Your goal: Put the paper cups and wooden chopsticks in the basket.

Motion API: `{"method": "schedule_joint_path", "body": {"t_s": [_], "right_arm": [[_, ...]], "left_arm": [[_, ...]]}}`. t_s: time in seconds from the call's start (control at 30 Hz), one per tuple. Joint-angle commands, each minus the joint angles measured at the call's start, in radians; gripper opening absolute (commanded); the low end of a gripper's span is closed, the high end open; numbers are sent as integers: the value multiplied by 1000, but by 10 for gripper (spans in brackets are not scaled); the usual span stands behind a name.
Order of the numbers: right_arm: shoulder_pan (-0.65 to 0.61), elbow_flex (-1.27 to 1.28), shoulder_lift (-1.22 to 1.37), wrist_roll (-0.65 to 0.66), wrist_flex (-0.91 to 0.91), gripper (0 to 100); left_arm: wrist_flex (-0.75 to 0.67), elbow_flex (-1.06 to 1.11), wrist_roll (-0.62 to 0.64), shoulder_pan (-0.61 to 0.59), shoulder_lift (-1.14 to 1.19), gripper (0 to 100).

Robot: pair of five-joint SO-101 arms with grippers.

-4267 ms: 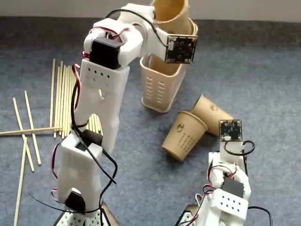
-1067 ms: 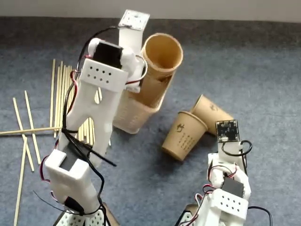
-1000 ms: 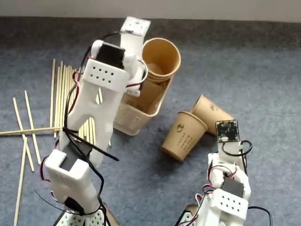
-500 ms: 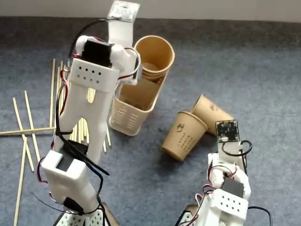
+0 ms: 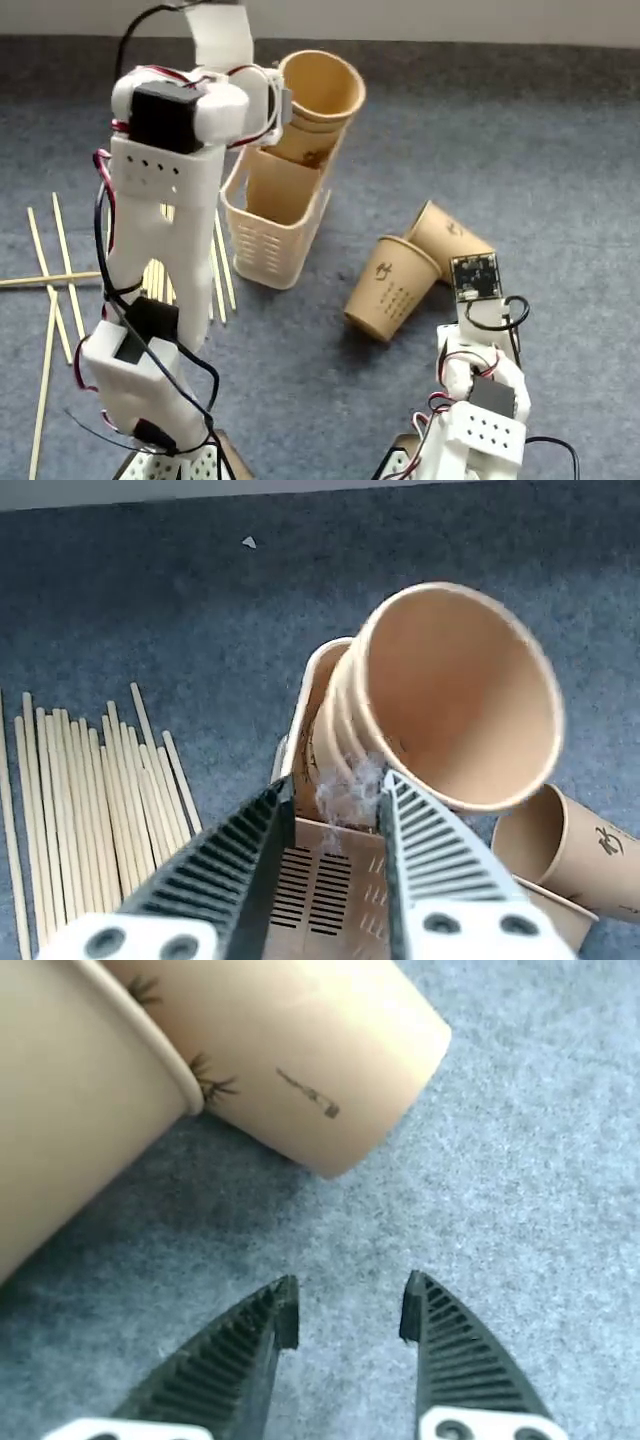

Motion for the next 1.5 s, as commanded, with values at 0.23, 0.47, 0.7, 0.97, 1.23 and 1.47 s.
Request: {"method": "schedule_joint_path", "body": {"t_s": [0.23,0.47,0.7,0.97,1.23,1.47], "right_arm": [[-16,76,-12,11,7,177],[-18,76,-12,11,7,177],[-18,88,-12,11,7,177],[-18,90,-12,11,5,177],[-18,90,-12,11,5,177],[-15,93,-12,11,5,177]], "left_arm": [[15,-13,5,-90,-47,154],[-64,-1,6,-91,-35,154],[-169,116,5,-13,-10,154],[-218,400,2,-39,217,155],[-160,142,-2,-84,289,155],[28,-180,-60,-28,295,154]]}}
